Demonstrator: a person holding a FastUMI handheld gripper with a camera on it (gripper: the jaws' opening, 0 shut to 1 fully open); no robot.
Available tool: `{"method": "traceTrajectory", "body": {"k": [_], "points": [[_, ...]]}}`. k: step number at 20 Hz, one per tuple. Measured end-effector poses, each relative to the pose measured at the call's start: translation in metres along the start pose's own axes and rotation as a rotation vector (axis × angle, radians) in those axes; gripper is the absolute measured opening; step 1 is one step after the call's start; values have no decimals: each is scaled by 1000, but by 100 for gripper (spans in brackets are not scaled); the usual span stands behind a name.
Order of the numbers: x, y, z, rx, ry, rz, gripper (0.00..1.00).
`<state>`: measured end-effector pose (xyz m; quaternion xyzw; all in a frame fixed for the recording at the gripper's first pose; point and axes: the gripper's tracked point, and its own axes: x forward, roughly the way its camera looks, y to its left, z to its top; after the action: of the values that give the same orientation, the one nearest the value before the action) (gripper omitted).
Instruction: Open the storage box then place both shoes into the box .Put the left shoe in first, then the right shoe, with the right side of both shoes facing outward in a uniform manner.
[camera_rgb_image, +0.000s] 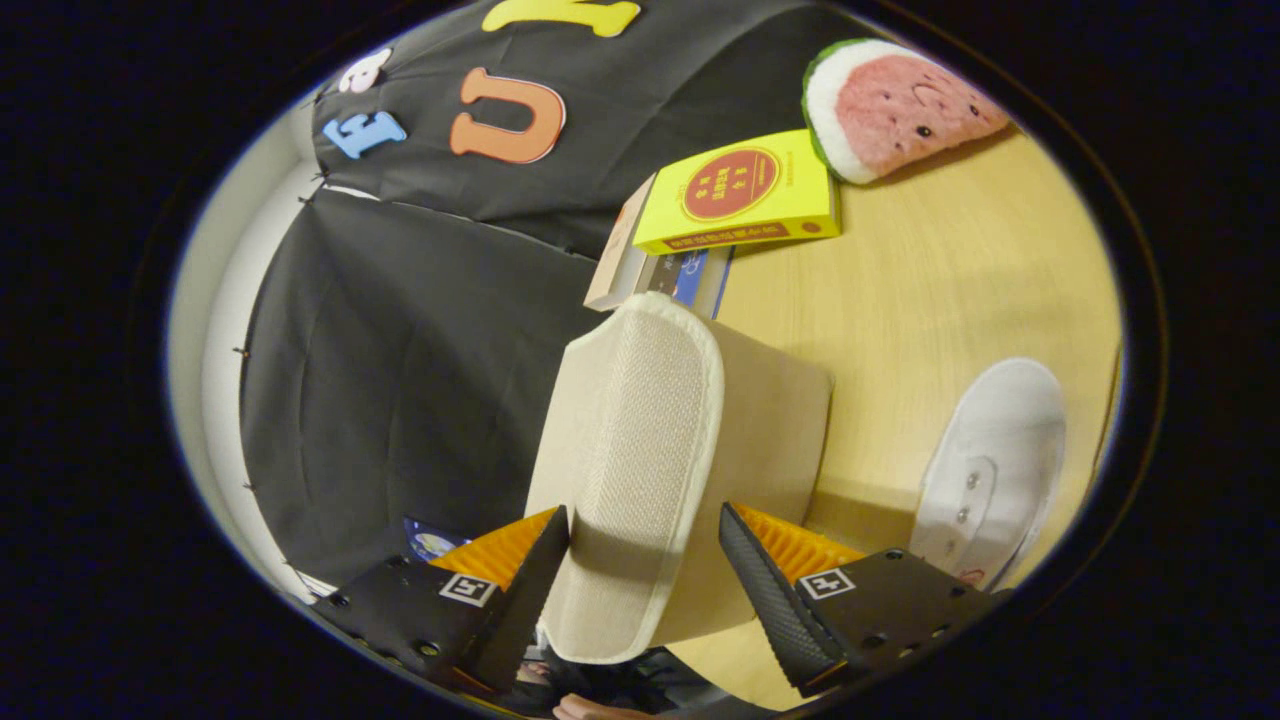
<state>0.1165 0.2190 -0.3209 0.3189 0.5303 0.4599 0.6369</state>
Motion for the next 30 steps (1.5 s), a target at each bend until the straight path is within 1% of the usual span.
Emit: {"method": "traceTrajectory", "body": {"k": [1,2,3,4,5,6,8,11,15,17,18,21,27,28,29,30], "points": [[3,2,0,32,6,28,81],[4,6,1,49,15,36,75],[4,5,2,39,20,36,69],[-2,3,3,29,24,29,69],[0,4,3,24,24,24,64],[0,6,0,21,33,25,64],[-2,6,-1,26,24,16,58],[-7,14,-10,30,28,25,58],[-8,11,-18,29,41,-6,58],[-7,8,-14,46,27,-25,58],[-9,11,-15,54,28,-24,55],[-9,15,-17,23,26,-34,46],[-17,11,-14,28,-14,-97,46],[-23,7,-11,43,-29,-116,40],[-19,8,-15,65,-22,-106,34],[-20,11,-17,65,-24,-107,34]]}}
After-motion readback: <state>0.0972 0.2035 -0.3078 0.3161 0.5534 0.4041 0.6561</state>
